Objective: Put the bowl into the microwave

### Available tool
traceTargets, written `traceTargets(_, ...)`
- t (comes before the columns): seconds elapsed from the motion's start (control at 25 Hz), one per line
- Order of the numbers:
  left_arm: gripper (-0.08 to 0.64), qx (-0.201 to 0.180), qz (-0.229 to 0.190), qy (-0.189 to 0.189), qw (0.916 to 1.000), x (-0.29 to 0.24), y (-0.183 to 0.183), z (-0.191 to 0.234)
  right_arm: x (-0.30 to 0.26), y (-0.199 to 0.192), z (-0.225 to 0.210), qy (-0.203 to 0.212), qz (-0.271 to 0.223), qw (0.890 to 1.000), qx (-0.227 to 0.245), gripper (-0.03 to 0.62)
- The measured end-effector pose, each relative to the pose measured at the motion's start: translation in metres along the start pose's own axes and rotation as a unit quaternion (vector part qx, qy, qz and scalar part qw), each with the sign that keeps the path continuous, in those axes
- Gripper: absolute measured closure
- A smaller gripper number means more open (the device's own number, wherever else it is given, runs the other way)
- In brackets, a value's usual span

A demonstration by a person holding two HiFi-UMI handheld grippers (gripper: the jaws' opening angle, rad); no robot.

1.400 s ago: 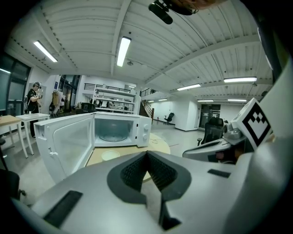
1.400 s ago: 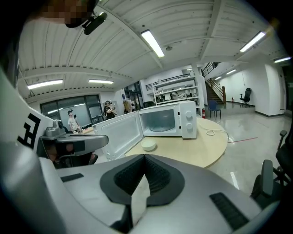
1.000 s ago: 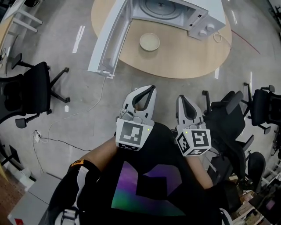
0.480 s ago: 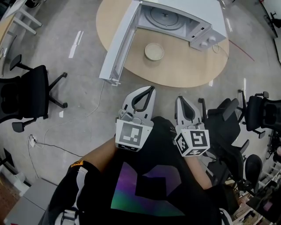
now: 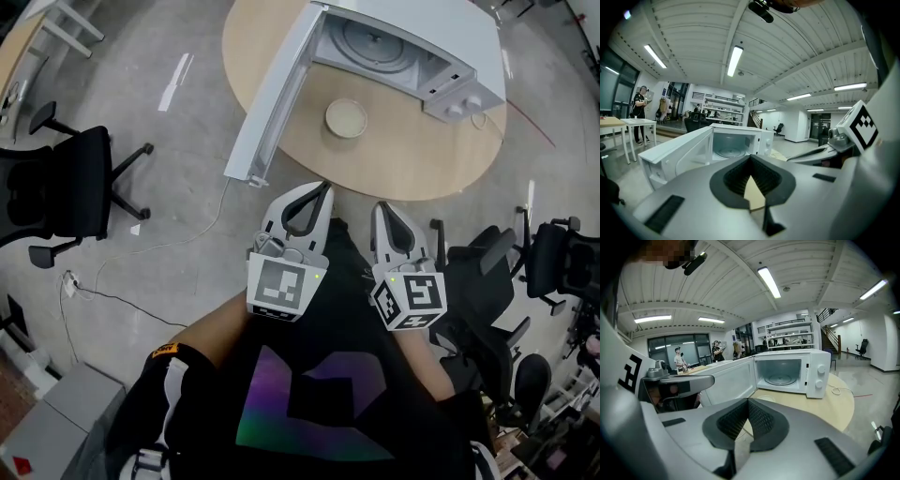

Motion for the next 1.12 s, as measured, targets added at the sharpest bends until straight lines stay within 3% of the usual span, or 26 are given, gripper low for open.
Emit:
traceTargets(0.24, 0.515, -0.014, 0.0, 0.012, 0.9998, -0.028, 0.007, 0.009, -0.035, 0.01, -0.015, 0.028, 0.01, 1.0, -0.007, 0.577)
traceTargets(0.4, 0.515, -0.002, 0.015, 0.038, 0.9992, -0.044, 0.008, 0.021, -0.057, 0.017, -0.031, 0.043, 0.015, 0.999, -0.015, 0.577)
traceTargets(0.6, 0.515, -0.018, 0.016, 0.062, 0.9978, -0.068, 0.018, 0.034, -0.09, 0.031, -0.049, 0.066, 0.022, 0.997, -0.021, 0.577)
traceTargets(1.12, 0.515, 0.004, 0.043, 0.128, 0.9908, -0.121, 0.011, 0.053, -0.161, 0.038, -0.102, 0.099, 0.066, 0.992, -0.035, 0.577)
Point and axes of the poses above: the fingertips, and each gripper's own axes: x backward along the fingers, z to its left, y out of its top, the point moved 6 cm from there along x, backward along the fingers, and after that the axes turned 5 degrees about -z, right-handed, at the moved point
